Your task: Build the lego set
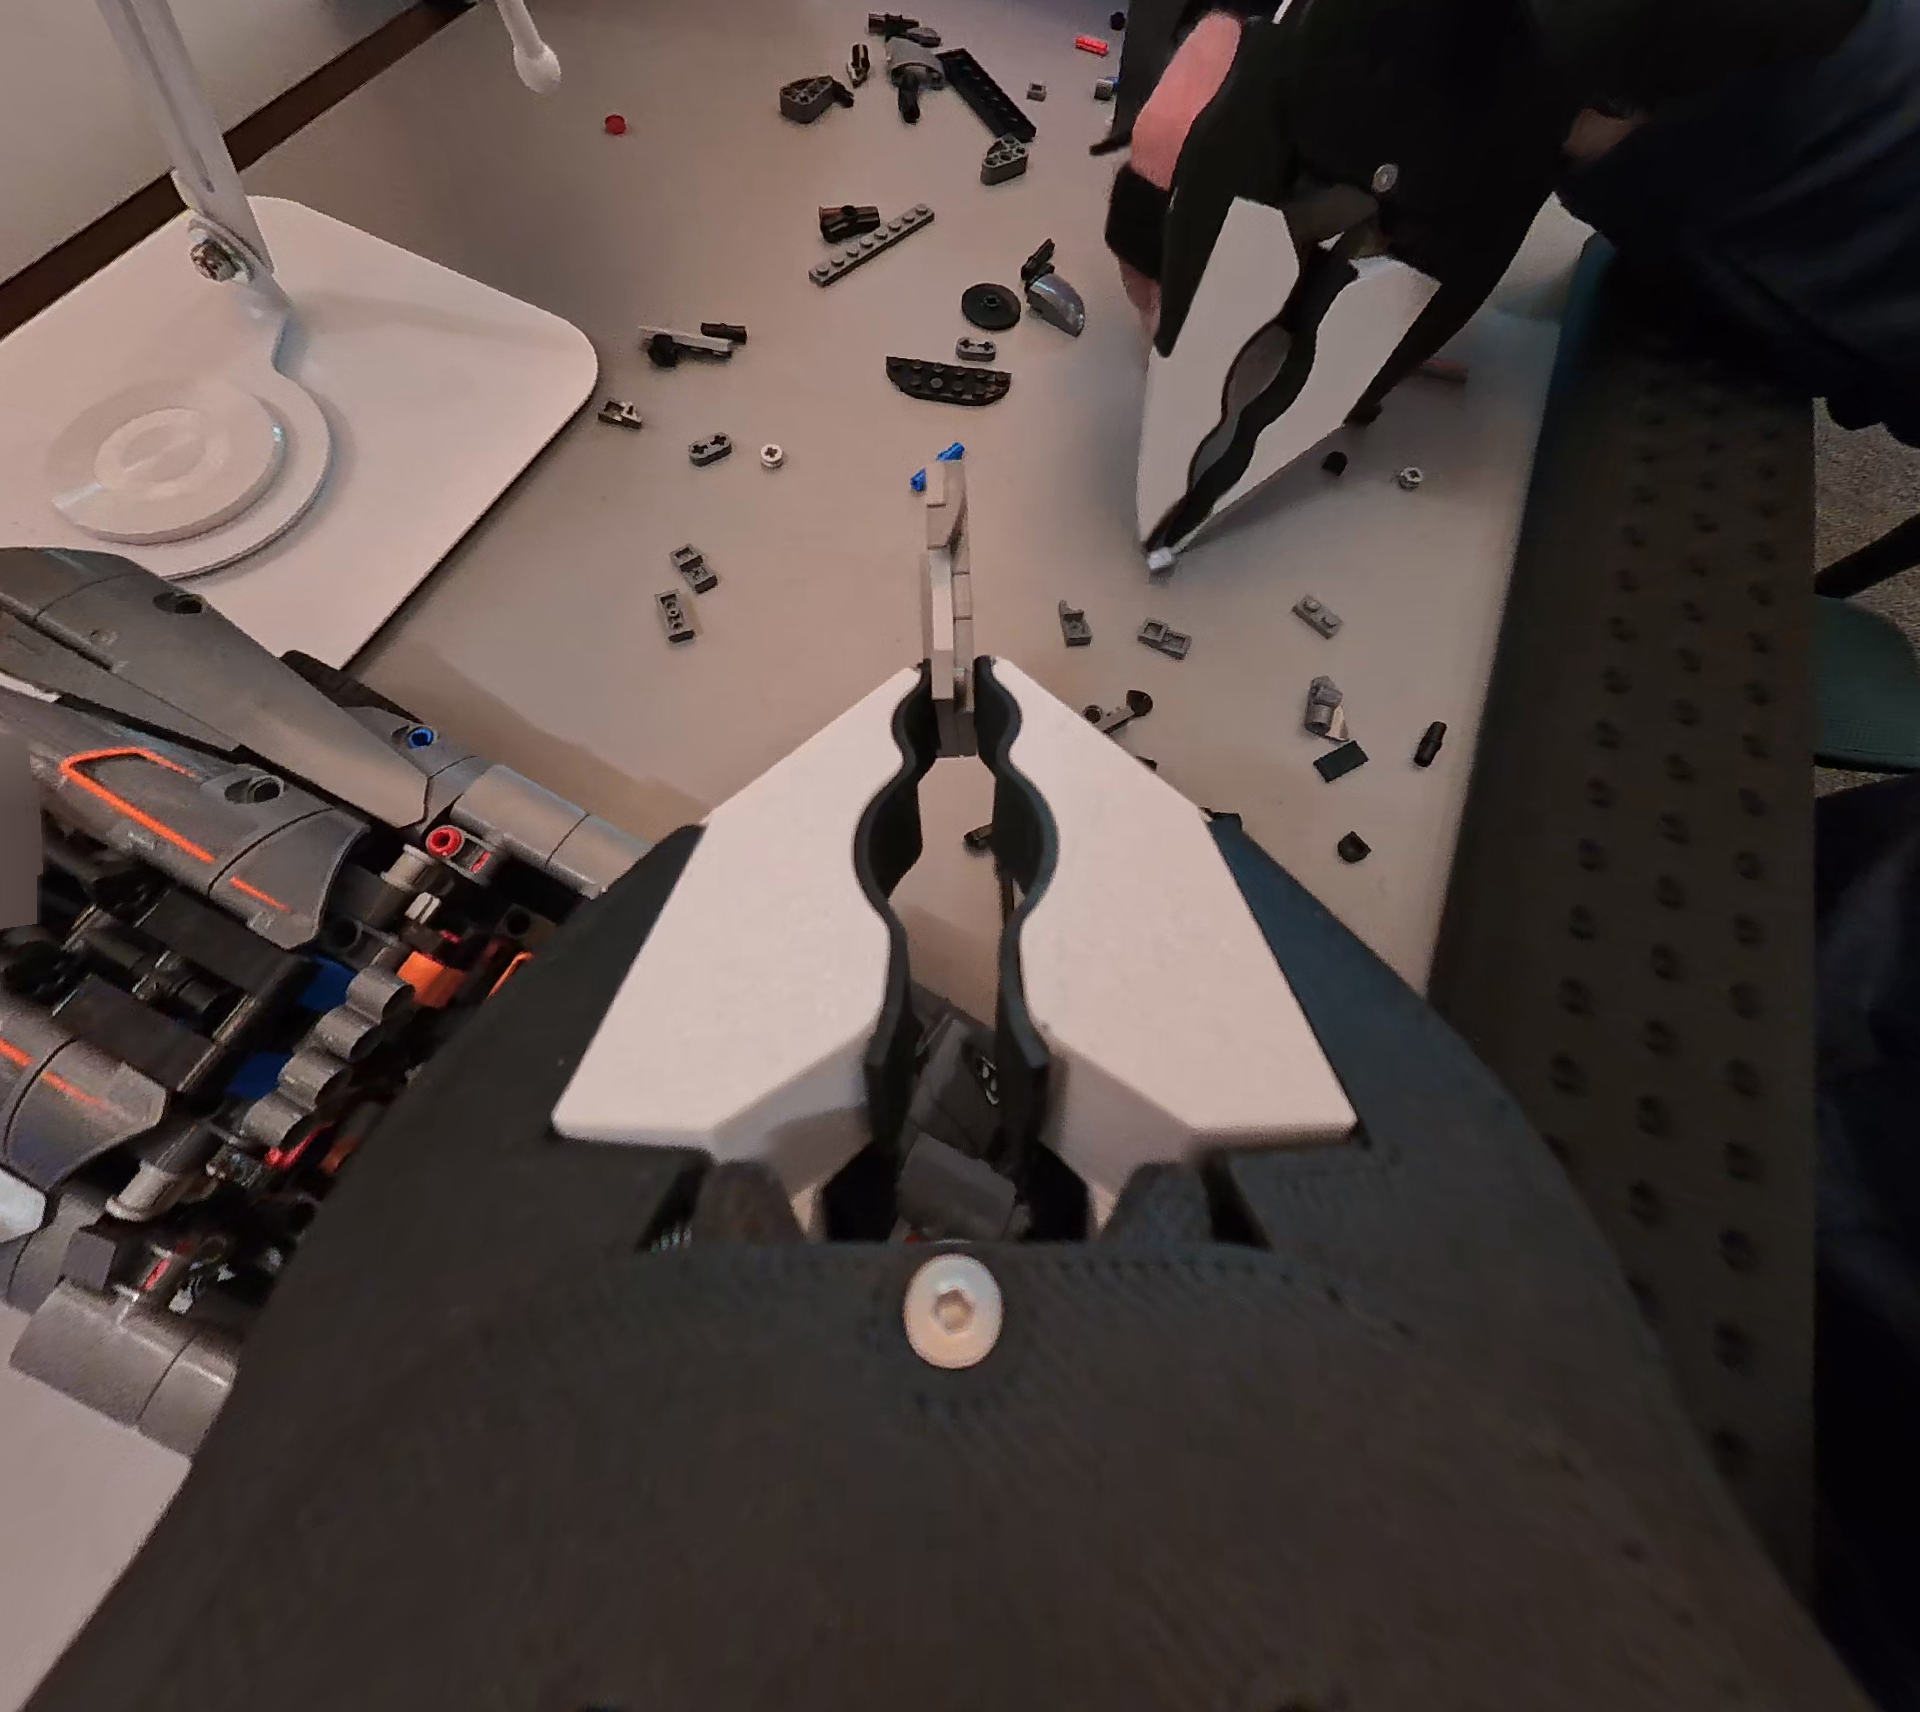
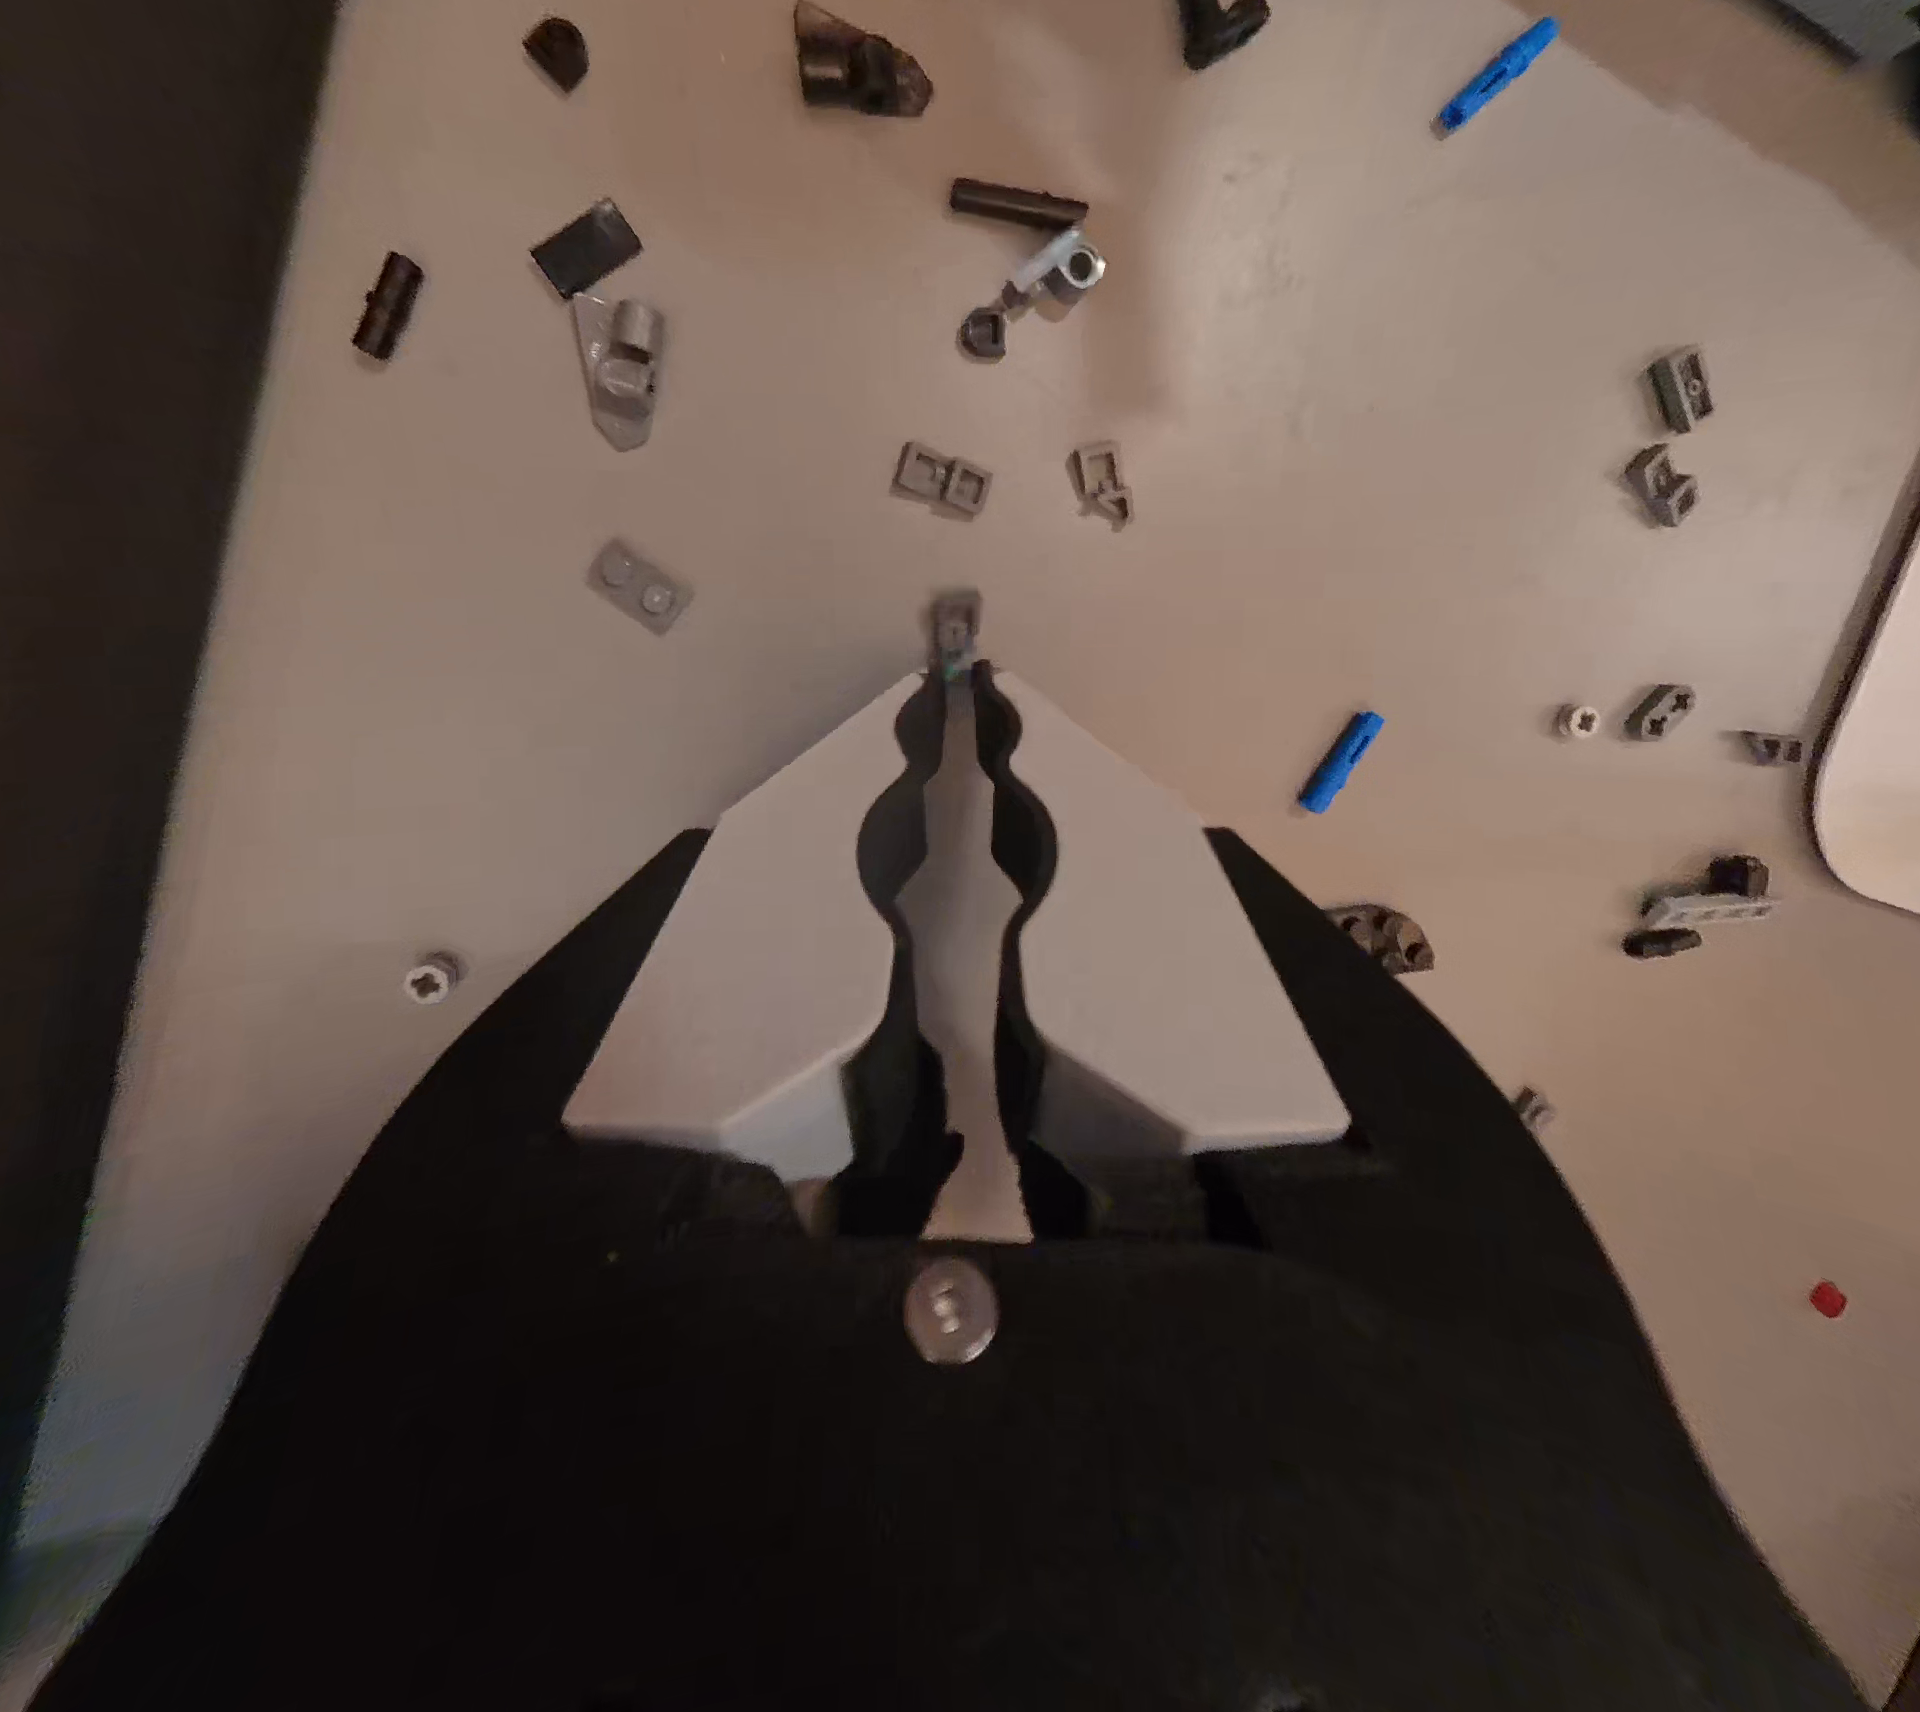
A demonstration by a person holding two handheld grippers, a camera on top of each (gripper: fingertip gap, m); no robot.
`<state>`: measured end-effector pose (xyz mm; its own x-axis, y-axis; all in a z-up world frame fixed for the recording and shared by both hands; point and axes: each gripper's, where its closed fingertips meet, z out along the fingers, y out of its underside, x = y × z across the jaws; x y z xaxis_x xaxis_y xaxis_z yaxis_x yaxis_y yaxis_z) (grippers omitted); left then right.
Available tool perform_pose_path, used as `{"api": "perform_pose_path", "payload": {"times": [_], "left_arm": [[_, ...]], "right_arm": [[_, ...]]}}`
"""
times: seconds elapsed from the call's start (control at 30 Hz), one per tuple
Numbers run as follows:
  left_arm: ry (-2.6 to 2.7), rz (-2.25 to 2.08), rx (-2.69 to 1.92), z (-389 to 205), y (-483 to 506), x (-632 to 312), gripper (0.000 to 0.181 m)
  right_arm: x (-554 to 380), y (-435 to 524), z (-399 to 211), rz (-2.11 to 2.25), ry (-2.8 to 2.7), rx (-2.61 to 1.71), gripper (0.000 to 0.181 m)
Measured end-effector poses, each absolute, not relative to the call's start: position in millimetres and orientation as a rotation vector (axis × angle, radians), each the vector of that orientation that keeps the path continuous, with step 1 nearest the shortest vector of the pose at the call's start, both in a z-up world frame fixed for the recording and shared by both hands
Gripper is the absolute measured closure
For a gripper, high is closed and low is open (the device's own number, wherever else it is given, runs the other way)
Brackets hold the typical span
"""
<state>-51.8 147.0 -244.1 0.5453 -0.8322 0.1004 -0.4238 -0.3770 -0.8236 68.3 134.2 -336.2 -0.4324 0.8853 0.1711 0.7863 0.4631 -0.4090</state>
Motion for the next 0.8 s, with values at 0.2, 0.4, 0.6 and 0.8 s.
{"api": "perform_pose_path", "payload": {"times": [0.2, 0.4, 0.6, 0.8], "left_arm": [[1.048, -0.676, -1.989, -241.7, 142.3, -50.0, 0.178], [1.113, -0.643, -2.008, -251.1, 137.2, -43.7, 0.177], [1.133, -0.641, -2.012, -254.8, 136.0, -40.8, 0.178], [1.130, -0.642, -2.010, -253.6, 136.2, -41.5, 0.178]], "right_arm": [[64.1, 122.0, -337.0, 0.458, -2.376, -1.441, 0.181], [59.8, 126.4, -329.8, 0.526, -2.300, -1.482, 0.176], [59.3, 125.1, -327.3, 0.537, -2.315, -1.388, 0.167], [53.5, 120.9, -329.5, 0.566, -2.315, -1.392, 0.168]]}}
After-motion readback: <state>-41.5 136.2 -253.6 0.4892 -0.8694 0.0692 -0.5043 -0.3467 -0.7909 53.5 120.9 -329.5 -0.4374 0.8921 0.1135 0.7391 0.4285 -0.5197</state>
